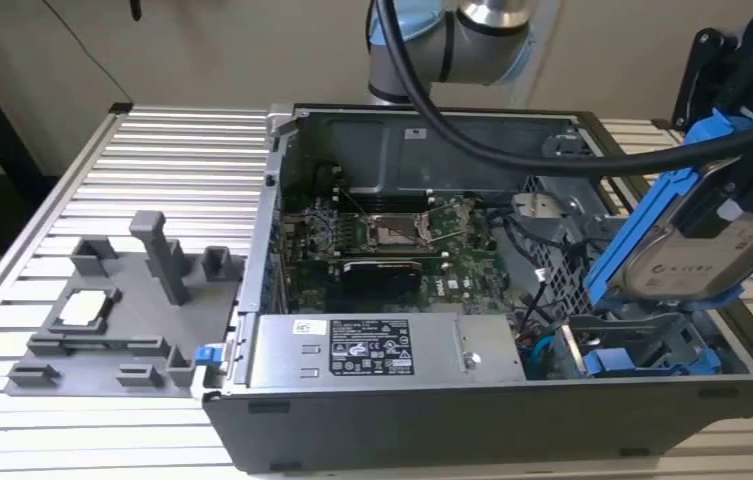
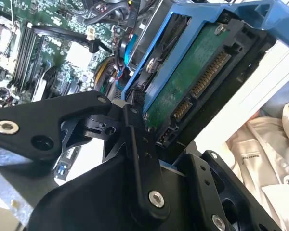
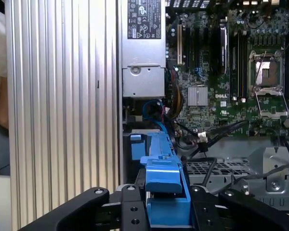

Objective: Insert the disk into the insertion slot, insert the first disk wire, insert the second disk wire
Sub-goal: 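Insert the disk into the insertion slot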

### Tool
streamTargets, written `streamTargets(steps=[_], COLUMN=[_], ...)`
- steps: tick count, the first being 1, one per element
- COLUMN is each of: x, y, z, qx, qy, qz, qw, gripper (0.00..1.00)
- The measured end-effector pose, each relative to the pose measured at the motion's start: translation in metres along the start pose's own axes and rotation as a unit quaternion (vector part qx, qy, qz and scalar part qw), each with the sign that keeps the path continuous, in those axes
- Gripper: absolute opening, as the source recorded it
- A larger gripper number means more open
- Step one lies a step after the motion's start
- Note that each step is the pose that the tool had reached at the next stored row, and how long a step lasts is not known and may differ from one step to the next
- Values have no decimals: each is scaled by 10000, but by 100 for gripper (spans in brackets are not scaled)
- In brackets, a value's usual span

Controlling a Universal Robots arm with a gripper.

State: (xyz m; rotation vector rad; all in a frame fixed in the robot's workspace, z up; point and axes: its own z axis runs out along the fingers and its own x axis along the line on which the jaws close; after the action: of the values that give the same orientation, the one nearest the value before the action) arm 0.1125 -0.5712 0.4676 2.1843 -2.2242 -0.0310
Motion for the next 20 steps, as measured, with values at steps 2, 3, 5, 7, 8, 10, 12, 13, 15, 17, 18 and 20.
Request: streamTargets(steps=[2,3,5,7,8,10,12,13,15,17,18,20], x=[0,0,0,0,0,1,2,3,3,4,4,4], y=[-1,-1,-3,-6,-11,-23,-38,-44,-52,-59,-62,-68], z=[31,47,76,101,112,136,158,171,197,229,245,281], qx=[0,0,0,0,0,0,0,0,0,0,0,0], qy=[0,0,0,0,0,-1,0,0,0,0,1,0], qz=[0,0,0,0,-1,-1,-1,-2,-2,-4,-5,-6], qw=[10000,10000,10000,10000,10000,10000,10000,10000,10000,10000,10000,10000], gripper=[33,33,33,33,33,33,33,33,33,33,33,33])
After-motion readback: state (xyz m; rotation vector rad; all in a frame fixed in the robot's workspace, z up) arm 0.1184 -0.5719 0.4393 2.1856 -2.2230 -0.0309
